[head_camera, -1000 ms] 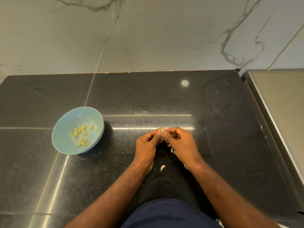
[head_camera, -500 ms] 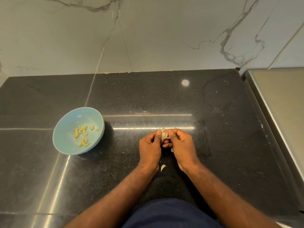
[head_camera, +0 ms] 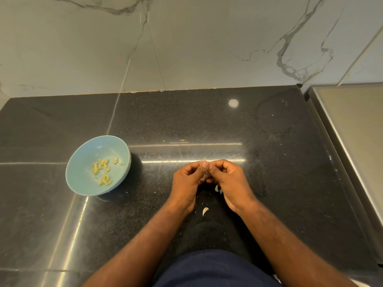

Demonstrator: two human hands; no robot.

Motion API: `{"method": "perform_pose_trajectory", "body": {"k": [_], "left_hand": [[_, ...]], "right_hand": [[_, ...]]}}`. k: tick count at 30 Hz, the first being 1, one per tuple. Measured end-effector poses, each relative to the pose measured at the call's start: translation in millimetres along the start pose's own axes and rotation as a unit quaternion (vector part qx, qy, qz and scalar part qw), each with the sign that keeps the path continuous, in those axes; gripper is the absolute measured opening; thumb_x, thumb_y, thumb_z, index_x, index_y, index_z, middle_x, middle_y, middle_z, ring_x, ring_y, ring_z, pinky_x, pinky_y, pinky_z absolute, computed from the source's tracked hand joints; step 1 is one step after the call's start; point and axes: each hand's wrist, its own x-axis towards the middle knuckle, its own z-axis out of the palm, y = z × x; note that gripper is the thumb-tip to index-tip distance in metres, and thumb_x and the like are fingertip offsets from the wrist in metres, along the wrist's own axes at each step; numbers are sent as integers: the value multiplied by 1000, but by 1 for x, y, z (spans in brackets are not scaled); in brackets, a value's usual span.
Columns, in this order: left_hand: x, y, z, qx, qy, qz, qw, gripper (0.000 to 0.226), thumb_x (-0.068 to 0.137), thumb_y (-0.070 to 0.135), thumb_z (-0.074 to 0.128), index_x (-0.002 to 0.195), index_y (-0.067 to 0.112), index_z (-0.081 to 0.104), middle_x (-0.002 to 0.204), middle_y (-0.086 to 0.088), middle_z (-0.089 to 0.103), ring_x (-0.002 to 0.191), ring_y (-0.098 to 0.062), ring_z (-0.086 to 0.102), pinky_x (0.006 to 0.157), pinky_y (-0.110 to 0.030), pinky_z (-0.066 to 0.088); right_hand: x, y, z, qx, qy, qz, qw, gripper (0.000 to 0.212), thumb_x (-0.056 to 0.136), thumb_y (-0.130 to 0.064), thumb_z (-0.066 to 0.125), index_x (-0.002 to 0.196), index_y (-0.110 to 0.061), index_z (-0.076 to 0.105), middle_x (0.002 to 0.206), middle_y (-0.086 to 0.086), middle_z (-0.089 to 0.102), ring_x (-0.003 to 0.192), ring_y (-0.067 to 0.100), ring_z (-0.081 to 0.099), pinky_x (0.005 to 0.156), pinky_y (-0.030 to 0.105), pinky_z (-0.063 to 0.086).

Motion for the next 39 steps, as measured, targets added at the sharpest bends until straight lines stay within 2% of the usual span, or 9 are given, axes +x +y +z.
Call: {"method": "perform_pose_trajectory", "body": {"k": [3,6,12,17,19,22,26,33,39], "left_hand": [[3,9,-6,-37,-36,-52,997,27,78,20,72,98,2,70,93,-11,74,85,-19,69,79,-30,58],[3,11,-6,-44,-34,-76,996,15,84,17,68,93,5,71,85,-5,73,78,-12,68,74,-26,56],[1,16,-6,-84,-31,-106,990,22,80,21,67,92,3,72,87,-10,73,79,-16,68,76,-27,57],[6,12,-6,-92,-7,-81,992,26,81,22,70,96,1,69,89,-13,73,79,-17,70,70,-26,60],[7,8,-4,-65,11,-61,996,22,86,18,69,95,-1,68,88,-15,73,78,-20,70,69,-27,60],[7,4,-3,-33,14,-36,999,20,93,14,64,93,-5,70,89,-18,72,81,-23,70,71,-27,58],[4,5,-3,-12,-27,-23,999,30,86,19,68,102,-6,71,99,-24,72,88,-27,71,80,-30,59],[6,10,-10,5,-45,-26,999,30,76,17,73,96,-5,72,92,-18,73,86,-27,70,81,-36,60],[5,0,-4,39,-25,12,999,32,79,20,73,96,-6,73,88,-19,73,82,-27,70,78,-36,60]], "right_hand": [[-1,-5,0,33,-12,12,999,8,89,-8,70,96,-4,73,95,15,74,83,19,67,74,28,56],[0,-6,0,50,-10,25,998,7,88,-4,69,93,-4,74,98,16,74,85,20,67,74,27,56],[0,-4,1,71,-5,20,997,12,93,1,61,96,-2,72,93,12,74,76,13,65,69,23,56],[1,-3,4,63,4,30,998,20,102,-7,51,106,-2,70,101,14,71,79,13,65,75,24,57],[1,-2,4,39,2,26,999,18,100,-12,57,105,-4,72,100,15,72,82,15,66,81,29,58],[1,1,3,-9,11,12,1000,10,94,-9,66,100,-7,74,95,13,74,83,18,67,88,36,59],[3,-1,1,-24,23,1,999,5,90,-12,72,94,-12,75,94,12,75,93,31,71,88,44,58],[-1,-7,0,49,-2,31,998,7,87,-3,70,91,-4,75,86,10,75,74,13,68,73,29,56],[0,0,2,65,34,35,997,12,92,-3,65,89,-6,76,82,11,73,69,15,63,76,32,53]]}}
